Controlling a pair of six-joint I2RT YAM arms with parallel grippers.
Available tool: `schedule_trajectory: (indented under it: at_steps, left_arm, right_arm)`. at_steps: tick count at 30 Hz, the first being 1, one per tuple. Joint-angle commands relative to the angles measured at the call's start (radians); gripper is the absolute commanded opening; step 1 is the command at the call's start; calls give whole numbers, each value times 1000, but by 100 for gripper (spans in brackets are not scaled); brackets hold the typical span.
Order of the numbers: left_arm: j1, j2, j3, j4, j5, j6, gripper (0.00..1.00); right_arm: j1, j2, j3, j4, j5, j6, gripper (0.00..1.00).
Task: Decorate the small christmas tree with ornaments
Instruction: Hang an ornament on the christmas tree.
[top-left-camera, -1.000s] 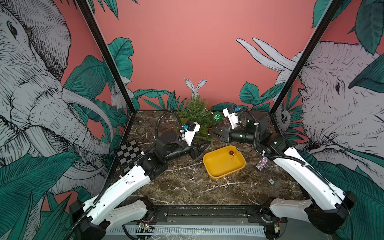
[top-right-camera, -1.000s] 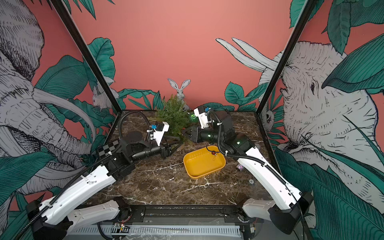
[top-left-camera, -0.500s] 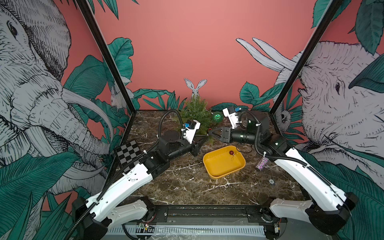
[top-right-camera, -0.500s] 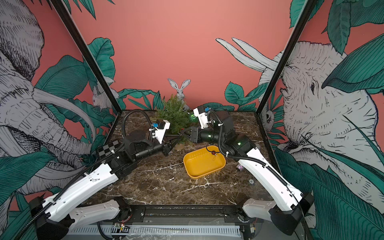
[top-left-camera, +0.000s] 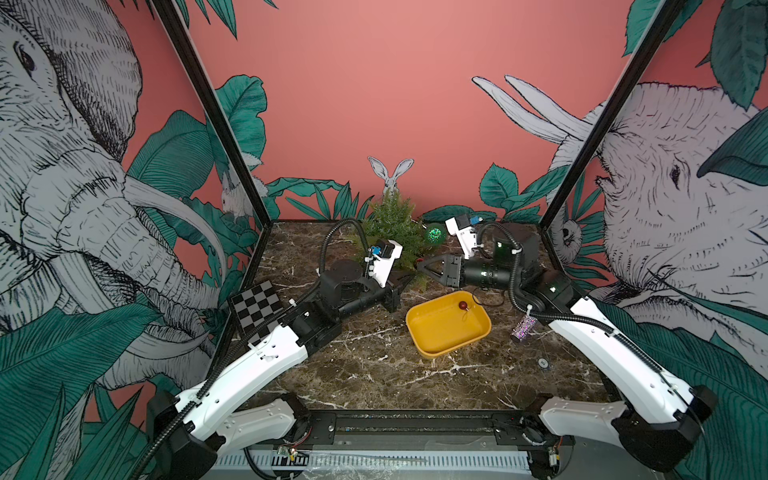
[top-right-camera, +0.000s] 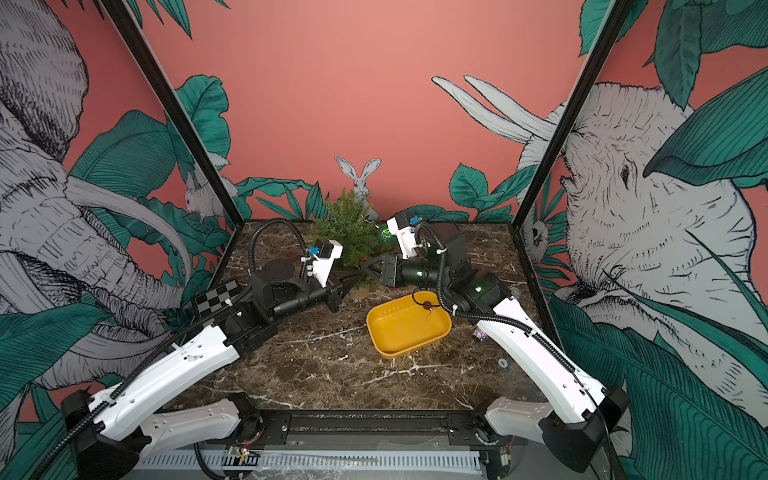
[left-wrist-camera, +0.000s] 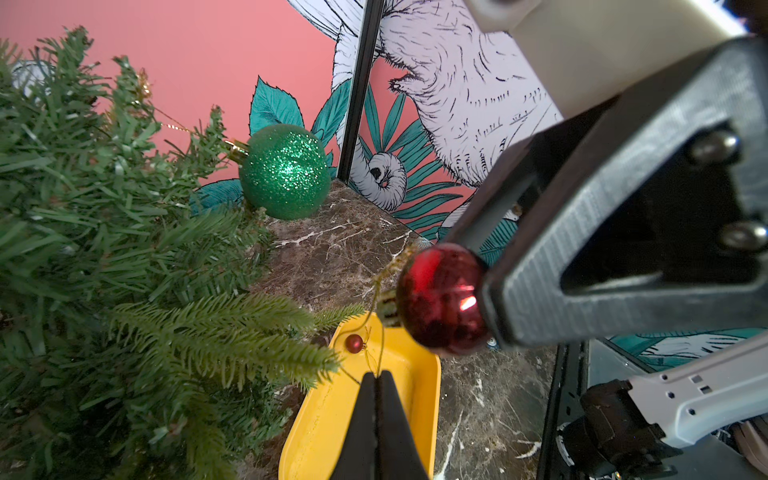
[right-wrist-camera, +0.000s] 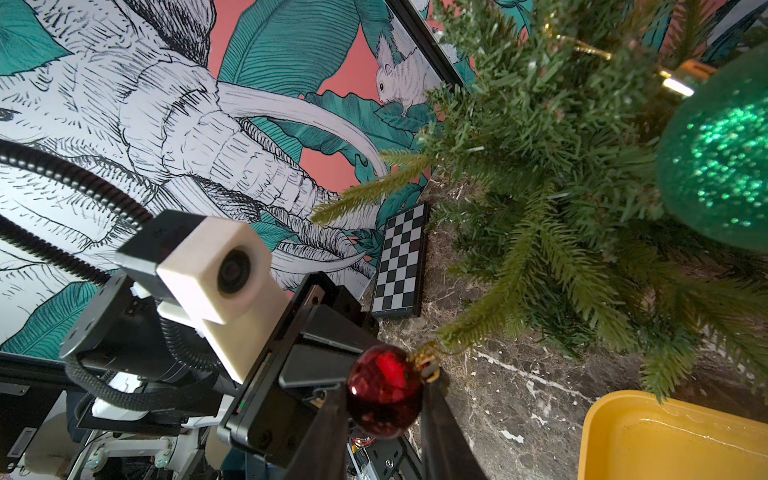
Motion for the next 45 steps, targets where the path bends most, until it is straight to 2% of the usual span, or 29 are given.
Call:
schedule_trajectory:
  at_steps: [1, 15, 34, 45]
  left_arm:
    - [-6, -23, -3, 20, -17, 8, 0]
    - [-4, -52, -21, -16, -93, 18, 0]
    - [11, -4, 16, -28, -148, 17, 0]
    - [25, 12, 12, -34, -164, 4, 0]
  right_arm:
    - [8, -21, -6, 31, 13, 2, 28]
    - [8, 31, 16, 61, 43, 1, 29]
    - [7, 83, 42, 74, 102, -24, 29]
    - [7, 20, -36, 89, 166, -21, 29]
